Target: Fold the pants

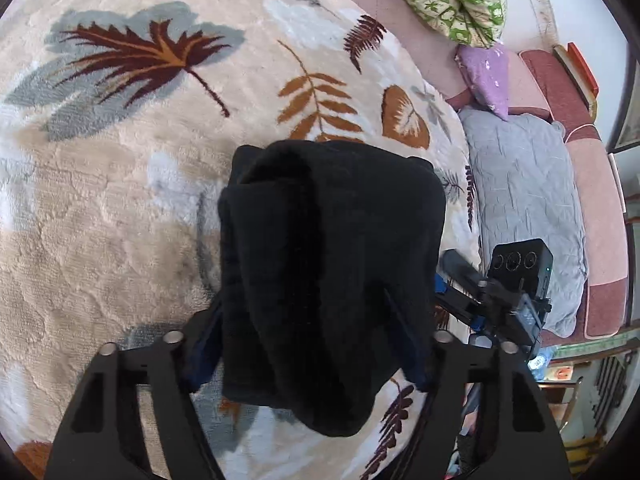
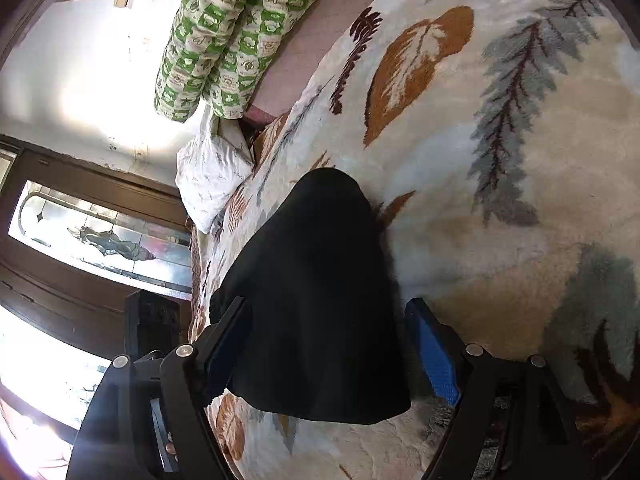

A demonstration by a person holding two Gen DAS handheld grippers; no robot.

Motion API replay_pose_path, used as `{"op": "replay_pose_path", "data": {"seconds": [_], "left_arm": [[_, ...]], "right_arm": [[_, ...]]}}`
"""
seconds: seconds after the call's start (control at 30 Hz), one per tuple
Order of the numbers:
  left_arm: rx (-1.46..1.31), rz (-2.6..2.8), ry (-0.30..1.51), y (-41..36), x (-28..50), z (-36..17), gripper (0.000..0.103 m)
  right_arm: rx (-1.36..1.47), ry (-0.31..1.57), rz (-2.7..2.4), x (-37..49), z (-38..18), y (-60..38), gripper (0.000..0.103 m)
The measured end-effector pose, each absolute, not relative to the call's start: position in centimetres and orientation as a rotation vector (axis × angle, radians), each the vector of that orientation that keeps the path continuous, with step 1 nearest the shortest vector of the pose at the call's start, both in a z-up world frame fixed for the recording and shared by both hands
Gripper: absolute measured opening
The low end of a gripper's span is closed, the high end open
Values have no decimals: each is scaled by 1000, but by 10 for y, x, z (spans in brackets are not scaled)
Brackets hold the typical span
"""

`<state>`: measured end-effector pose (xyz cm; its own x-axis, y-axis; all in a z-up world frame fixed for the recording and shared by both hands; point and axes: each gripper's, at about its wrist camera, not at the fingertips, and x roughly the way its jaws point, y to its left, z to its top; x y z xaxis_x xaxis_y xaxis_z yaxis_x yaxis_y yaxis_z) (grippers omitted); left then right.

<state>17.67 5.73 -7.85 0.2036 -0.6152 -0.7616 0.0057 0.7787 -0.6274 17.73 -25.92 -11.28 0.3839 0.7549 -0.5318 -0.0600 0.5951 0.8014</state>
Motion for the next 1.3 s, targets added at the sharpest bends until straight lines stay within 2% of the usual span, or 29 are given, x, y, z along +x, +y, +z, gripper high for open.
{"op": "replay_pose_path", "data": {"seconds": [0.03,0.1,0.13,0.27,0.5,0.77,1.17,1.27,1.3], "left_arm": [[-563,-468,1305,57,177,-79,46],[-668,-492,1296,67,180,-84,36],[-723,-499,1290,72,180,-86,33],[-789,-517,1268,79,174,-84,32],[-794,-530,1208,115,150,-51,32],[-725,-438,1158,190,131,-16,32],[-629,-331,1252,212,163,-69,32],[-571,-322,1253,206,167,-76,36],[-551,-324,1258,206,166,-80,40]], "right_arm": [[754,1072,589,178,-113,-256,71],[690,1089,557,178,-114,-252,52],[690,1098,534,177,-117,-254,36],[784,1061,520,165,-115,-260,25],[779,1023,542,144,-76,-234,22],[735,1024,648,132,-38,-150,22],[656,1028,525,148,-65,-87,22],[600,1018,489,156,-73,-84,22],[579,1032,480,158,-77,-83,22]]}}
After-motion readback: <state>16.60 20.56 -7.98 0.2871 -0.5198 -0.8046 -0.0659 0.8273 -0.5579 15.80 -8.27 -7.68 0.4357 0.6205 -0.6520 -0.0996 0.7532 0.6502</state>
